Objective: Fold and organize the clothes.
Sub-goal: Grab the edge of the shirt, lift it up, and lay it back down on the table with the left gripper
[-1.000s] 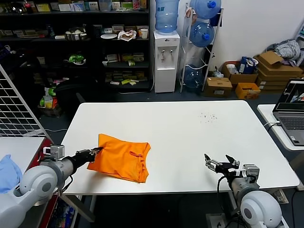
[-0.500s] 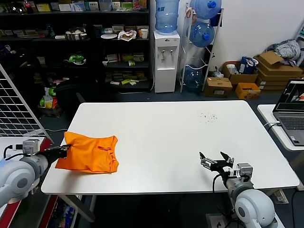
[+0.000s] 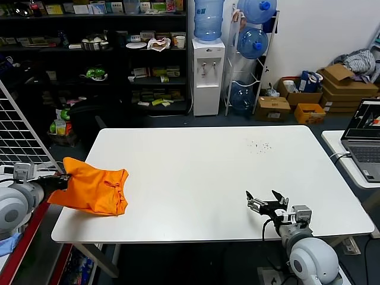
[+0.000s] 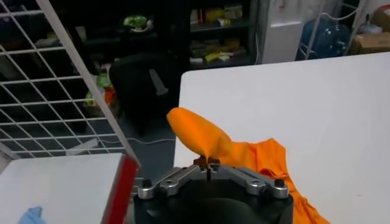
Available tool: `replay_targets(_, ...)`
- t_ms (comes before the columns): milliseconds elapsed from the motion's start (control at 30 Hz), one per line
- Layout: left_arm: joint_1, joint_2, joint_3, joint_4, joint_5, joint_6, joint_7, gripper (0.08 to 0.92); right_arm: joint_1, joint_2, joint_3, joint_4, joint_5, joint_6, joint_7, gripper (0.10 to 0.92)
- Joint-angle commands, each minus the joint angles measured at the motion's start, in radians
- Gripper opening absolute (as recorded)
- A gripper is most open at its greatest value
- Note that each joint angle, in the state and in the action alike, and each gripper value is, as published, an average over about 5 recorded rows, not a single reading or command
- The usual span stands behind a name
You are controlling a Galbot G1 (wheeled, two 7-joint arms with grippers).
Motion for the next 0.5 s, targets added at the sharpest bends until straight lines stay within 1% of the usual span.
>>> replay_targets(33,-0.017,0.095,0.003,0.009,-0.021,0.0,0.017,0.092,0.003,0.008,-0.011,-0.003,-0.01,0.003,0.001,0.921)
replay_targets(167,-0.016,0.077,0.018,-0.031,-0.039,-0.003,0.003,0.092,0.001,0.015,-0.012,-0.001,-0.017,0.001,0.003,0.921)
replay_targets(233,-0.017,0.042,0.034,-0.083,-0.076,-0.005,-0.029,0.092,-0.001,0.021,-0.01,-0.001,-0.021,0.0,0.005,0.921)
replay_targets(300,-0.049,-0.018,0.073,-0.153,-0.127,-0.01,-0.072,0.092,-0.005,0.03,-0.009,0.0,-0.029,-0.002,0.008,0.921)
replay_targets(333,-0.091,-0.052,0.109,-0.184,-0.15,-0.011,-0.094,0.092,-0.009,0.036,-0.008,0.001,-0.034,-0.003,0.009,0.921)
replay_targets(367,-0.166,-0.102,0.182,-0.212,-0.176,-0.012,-0.129,0.092,-0.013,0.043,-0.006,0.003,-0.04,-0.004,0.011,0.921)
replay_targets(433,-0.36,-0.228,0.356,-0.242,-0.238,-0.011,-0.216,0.092,-0.025,0.059,-0.001,0.007,-0.051,-0.006,0.013,0.921)
replay_targets(500,-0.555,-0.376,0.547,-0.227,-0.288,-0.016,-0.306,0.092,-0.038,0.079,0.006,0.014,-0.065,-0.009,0.016,0.921)
